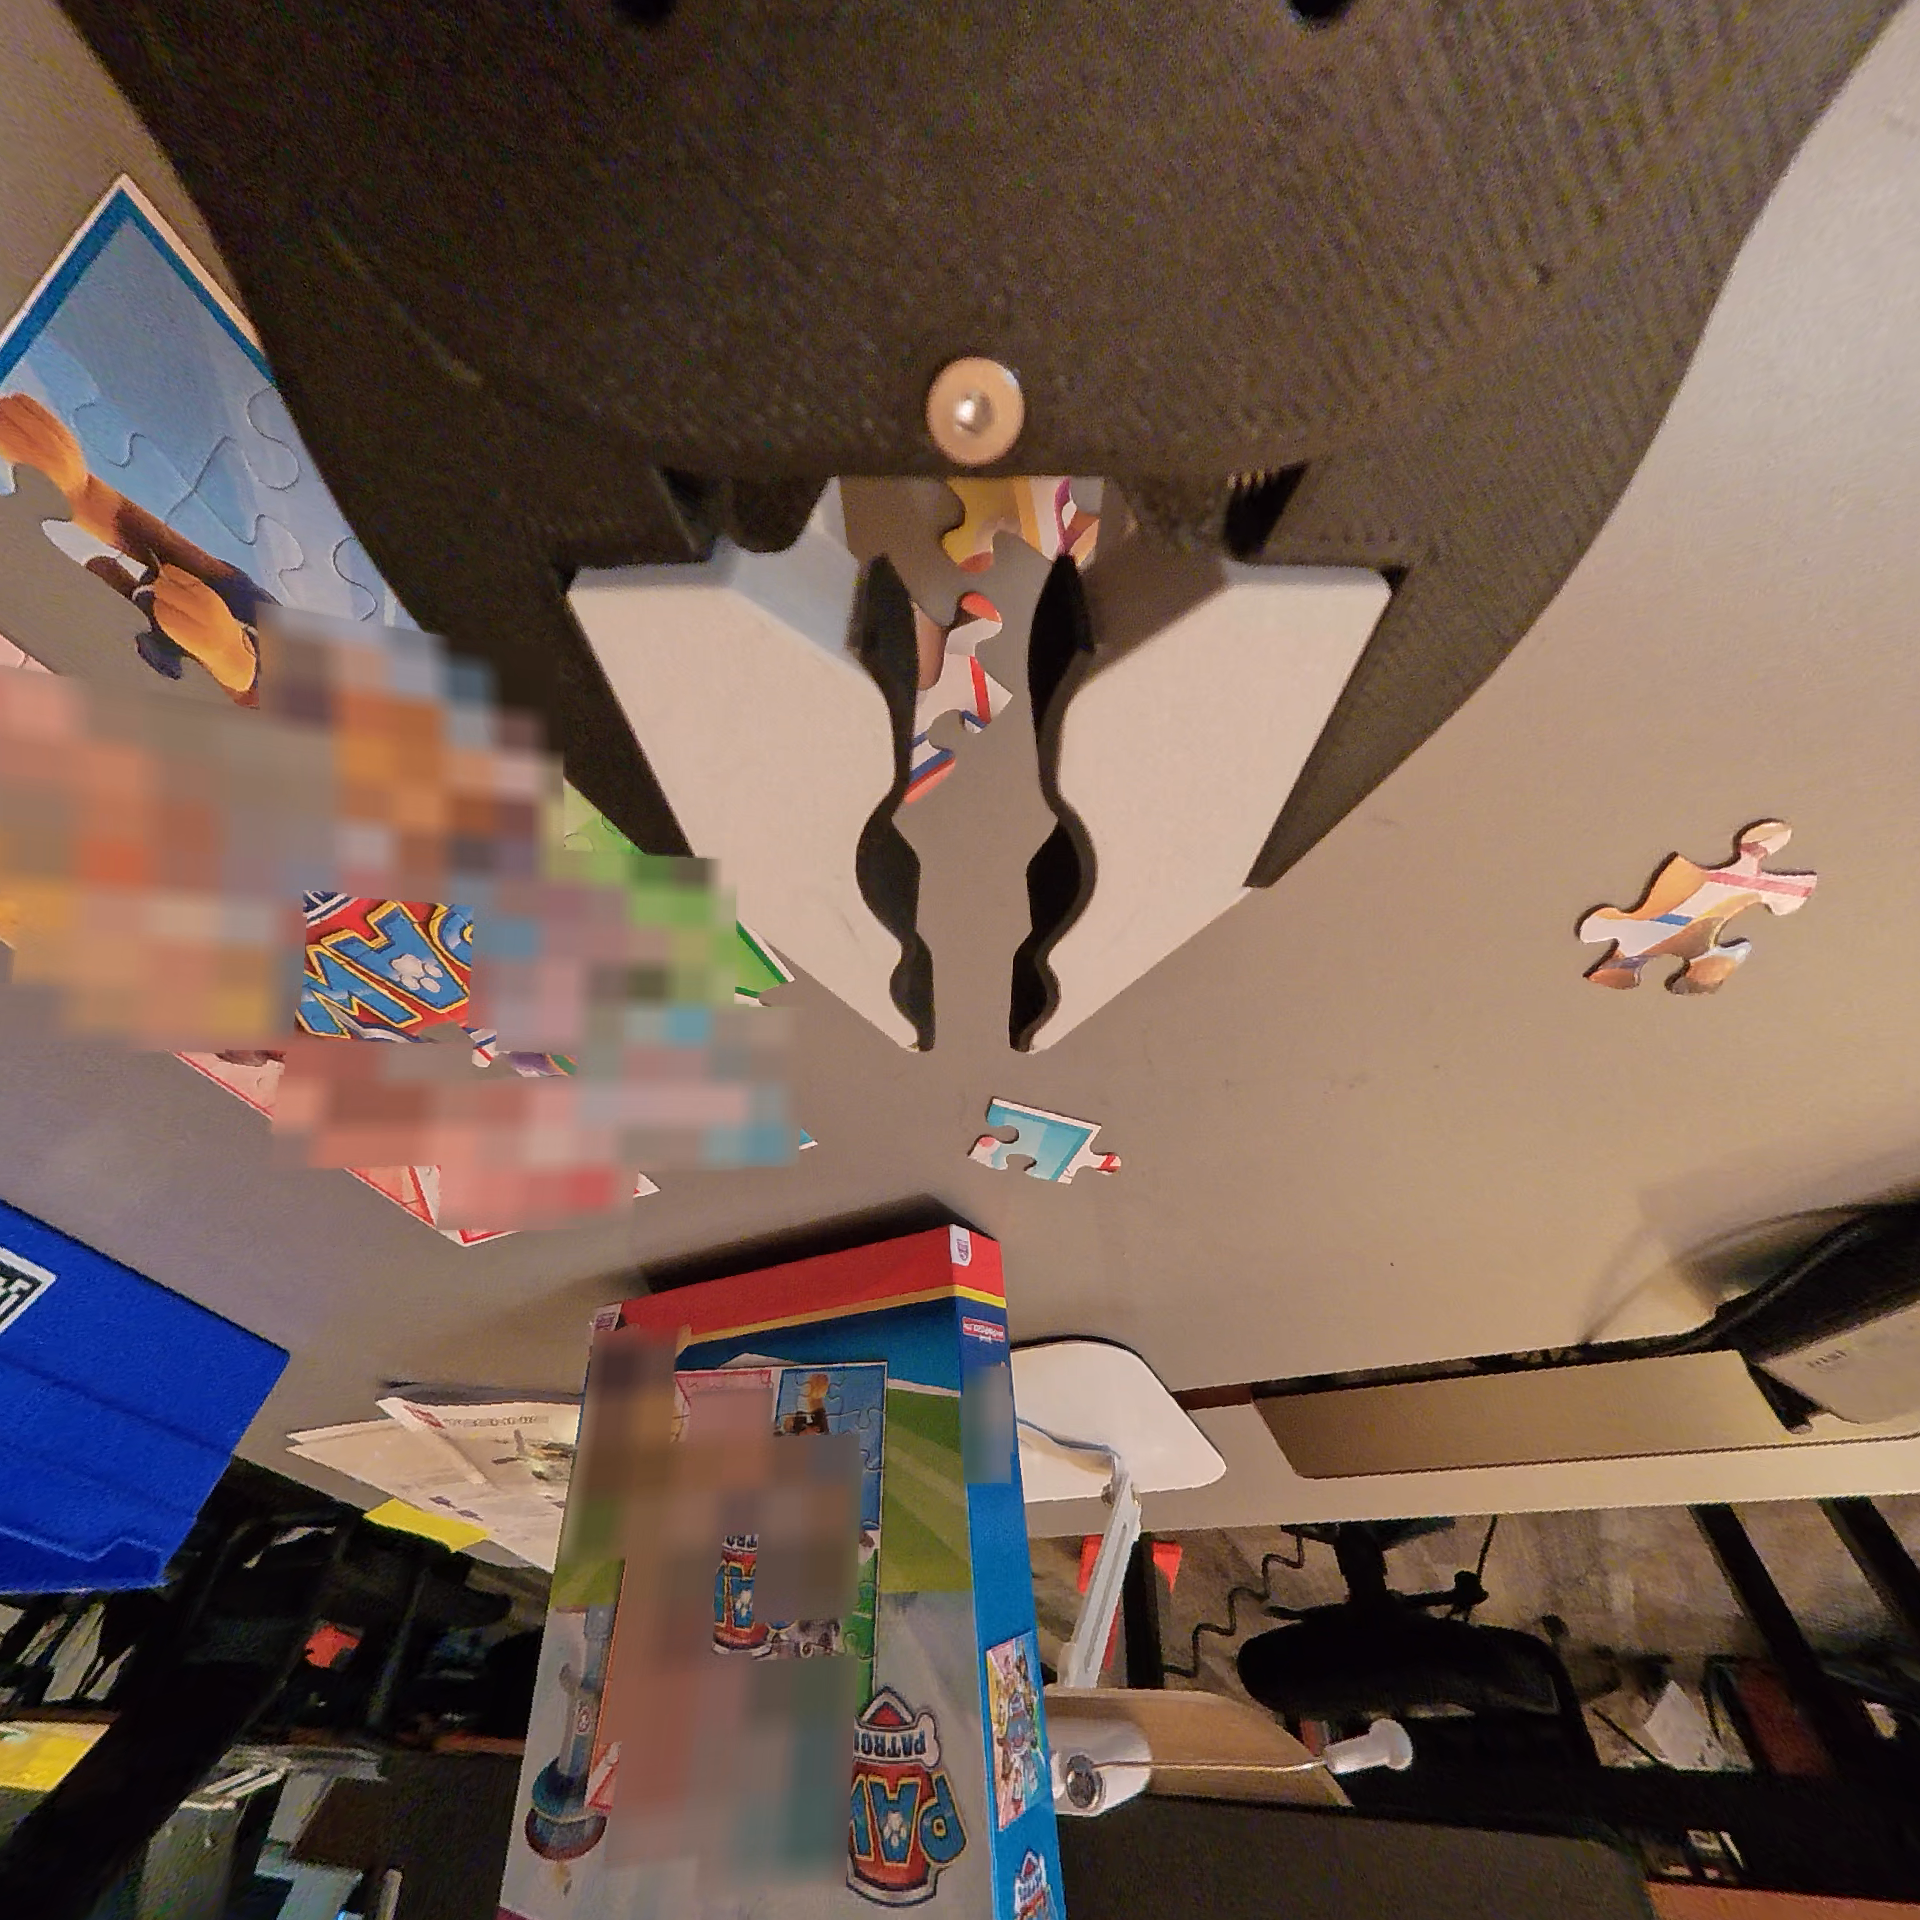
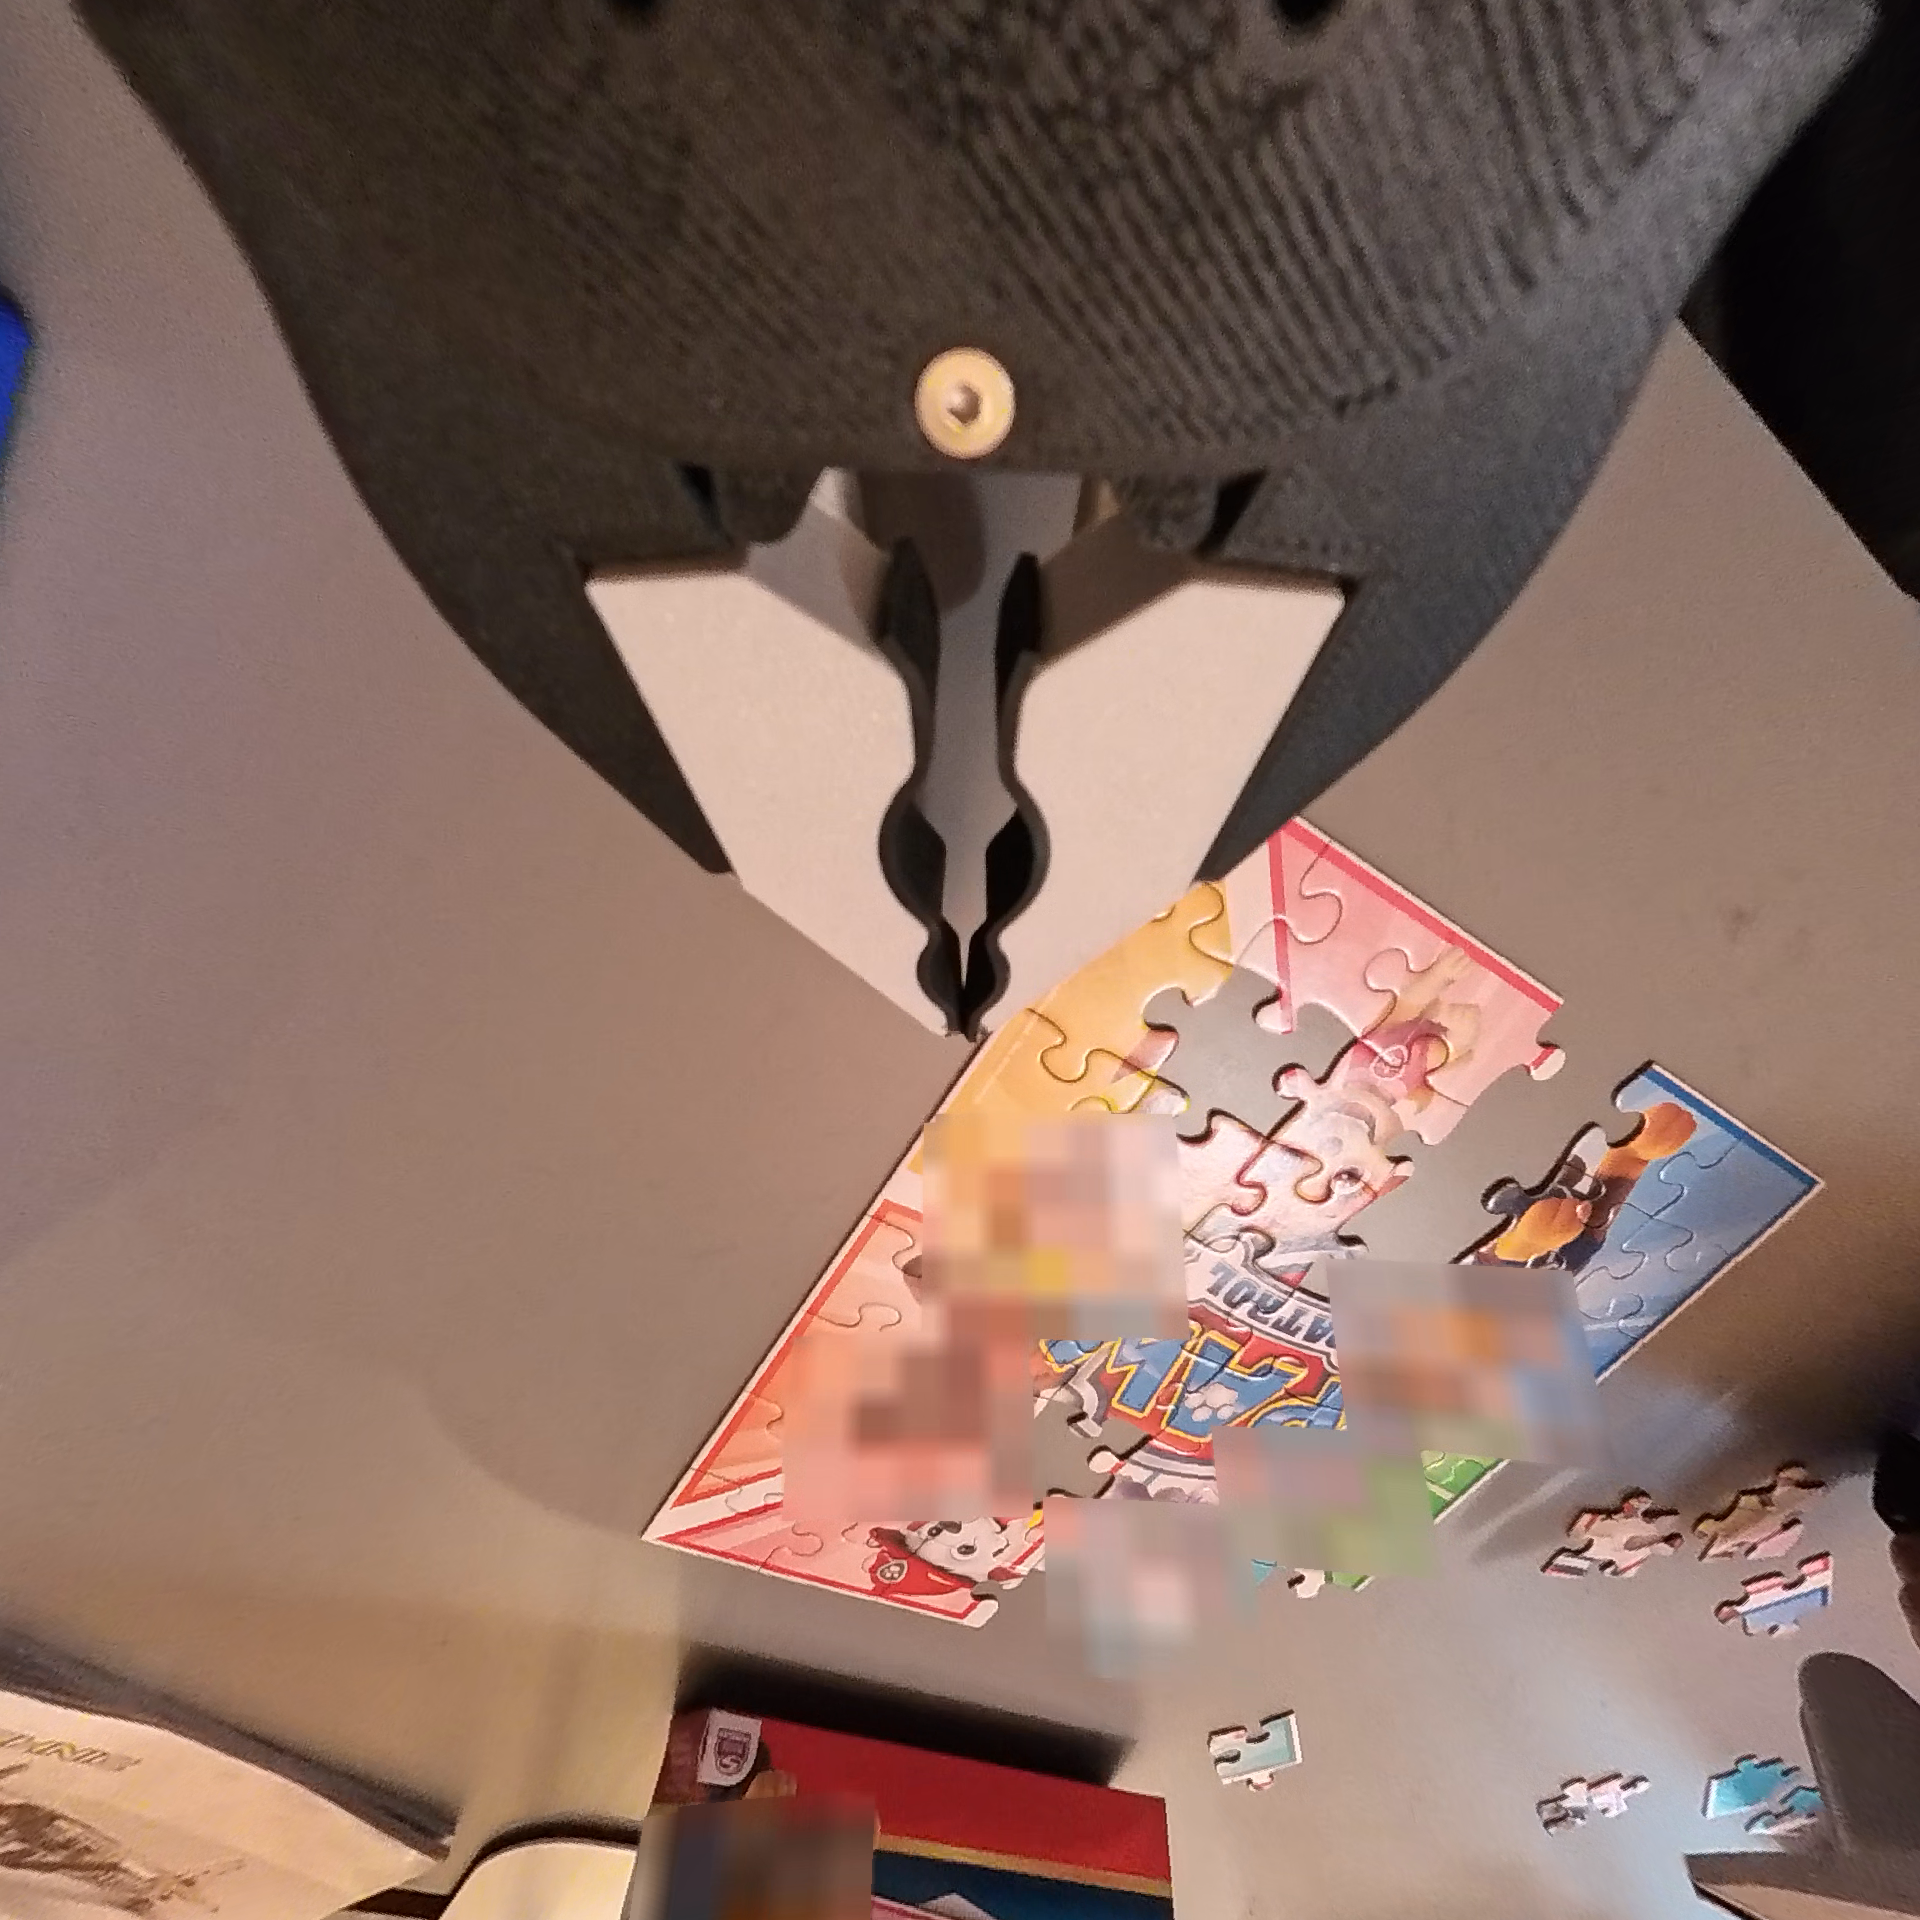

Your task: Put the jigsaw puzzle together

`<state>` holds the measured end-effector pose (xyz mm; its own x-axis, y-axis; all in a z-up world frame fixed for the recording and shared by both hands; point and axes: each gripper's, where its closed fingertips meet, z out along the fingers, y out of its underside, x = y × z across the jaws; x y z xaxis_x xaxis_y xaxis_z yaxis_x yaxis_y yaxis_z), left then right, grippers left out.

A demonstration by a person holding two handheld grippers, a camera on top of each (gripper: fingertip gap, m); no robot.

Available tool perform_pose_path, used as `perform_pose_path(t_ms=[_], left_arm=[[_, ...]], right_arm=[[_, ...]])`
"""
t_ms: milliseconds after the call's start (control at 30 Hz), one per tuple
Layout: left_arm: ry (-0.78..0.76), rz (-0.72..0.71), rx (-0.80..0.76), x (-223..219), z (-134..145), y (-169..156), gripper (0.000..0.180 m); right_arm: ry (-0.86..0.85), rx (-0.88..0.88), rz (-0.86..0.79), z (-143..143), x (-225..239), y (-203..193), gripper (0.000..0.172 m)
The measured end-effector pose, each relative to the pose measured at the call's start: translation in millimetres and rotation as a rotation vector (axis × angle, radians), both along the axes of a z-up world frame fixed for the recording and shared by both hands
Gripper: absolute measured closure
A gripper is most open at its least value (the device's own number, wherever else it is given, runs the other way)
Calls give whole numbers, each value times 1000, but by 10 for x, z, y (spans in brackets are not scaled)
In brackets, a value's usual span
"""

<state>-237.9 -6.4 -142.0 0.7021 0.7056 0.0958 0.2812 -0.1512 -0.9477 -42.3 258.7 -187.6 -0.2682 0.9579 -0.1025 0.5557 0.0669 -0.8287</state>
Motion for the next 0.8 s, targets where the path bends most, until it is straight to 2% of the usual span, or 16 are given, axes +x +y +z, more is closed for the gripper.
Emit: perform_pose_path(t_ms=[133,300,333,400,467,567,667,800], left_arm=[[-14,4,64,-35,44,-78,164],[-40,106,100,-207,232,-657,153],[-70,78,88,-188,234,-728,150],[-109,-70,68,-25,264,-736,143],[-100,-179,4,146,290,-751,141],[-8,-108,-136,121,319,-952,140],[-17,-73,-155,115,341,-1080,136],[-75,-162,-149,271,314,-1051,120]], right_arm=[[8,-1,12,13,0,-15,172],[25,-9,17,43,6,-21,172],[23,-9,18,40,6,-23,172],[18,-6,21,30,5,-28,172],[13,0,24,21,5,-33,172],[12,6,24,17,5,-35,172],[14,9,25,18,6,-37,172],[17,18,28,19,7,-44,172]])
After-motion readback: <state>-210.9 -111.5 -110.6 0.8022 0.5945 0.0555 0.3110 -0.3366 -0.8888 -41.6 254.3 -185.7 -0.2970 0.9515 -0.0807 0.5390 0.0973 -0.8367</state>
